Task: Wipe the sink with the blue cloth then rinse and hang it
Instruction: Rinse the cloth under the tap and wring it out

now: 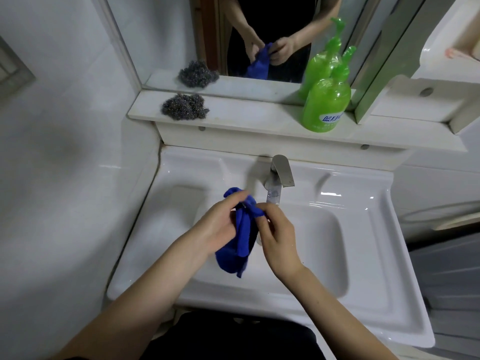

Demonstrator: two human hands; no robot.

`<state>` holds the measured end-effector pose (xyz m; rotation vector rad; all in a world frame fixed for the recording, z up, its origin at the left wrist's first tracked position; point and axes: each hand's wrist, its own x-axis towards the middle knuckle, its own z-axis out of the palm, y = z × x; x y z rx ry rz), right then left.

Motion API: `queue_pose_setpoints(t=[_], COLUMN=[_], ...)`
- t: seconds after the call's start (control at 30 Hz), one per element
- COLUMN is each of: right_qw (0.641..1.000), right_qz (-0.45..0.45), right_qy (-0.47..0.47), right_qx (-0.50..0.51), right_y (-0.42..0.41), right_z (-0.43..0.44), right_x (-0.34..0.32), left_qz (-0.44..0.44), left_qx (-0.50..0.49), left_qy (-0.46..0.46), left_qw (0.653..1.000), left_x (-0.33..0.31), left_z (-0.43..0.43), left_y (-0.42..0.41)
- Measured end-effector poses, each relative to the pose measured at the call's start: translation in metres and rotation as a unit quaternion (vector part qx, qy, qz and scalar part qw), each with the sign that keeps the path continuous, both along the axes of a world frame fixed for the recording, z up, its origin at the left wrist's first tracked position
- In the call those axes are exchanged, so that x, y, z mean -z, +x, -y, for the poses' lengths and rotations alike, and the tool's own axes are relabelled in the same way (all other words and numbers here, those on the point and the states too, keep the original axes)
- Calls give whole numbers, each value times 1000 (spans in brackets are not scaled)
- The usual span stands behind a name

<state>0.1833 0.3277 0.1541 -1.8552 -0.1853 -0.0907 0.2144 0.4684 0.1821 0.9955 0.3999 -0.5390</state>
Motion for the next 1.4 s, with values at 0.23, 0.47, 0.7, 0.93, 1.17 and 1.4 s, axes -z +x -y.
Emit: queue_pose_setpoints(t=[0.23,0.47,0.7,0.93,1.17,1.4], right_qw=[960,906,901,983,986,976], right_qz=[-201,-339,-326,-114,-93,-177], right_qy=[191,229,262,-136,-113,83], right_qx=[27,105,-116,-56,-85,-97], right_y=[3,27,26,30,31,12], right_z=[-5,24,40,59,78,65], right_x=[3,-5,-3,-15,-38,-44], left_qz=[148,118,131,173,216,173], left_qx=[83,18,-6,32,128,96], left_qy=[169,204,280,324,402,431], left_qw=[971,972,951,930,881,880], left_x=[25,26,28,15,6,14], left_z=[-1,-12,-23,-60,-96,-88], left_y=[-26,-24,-22,-12,7,11])
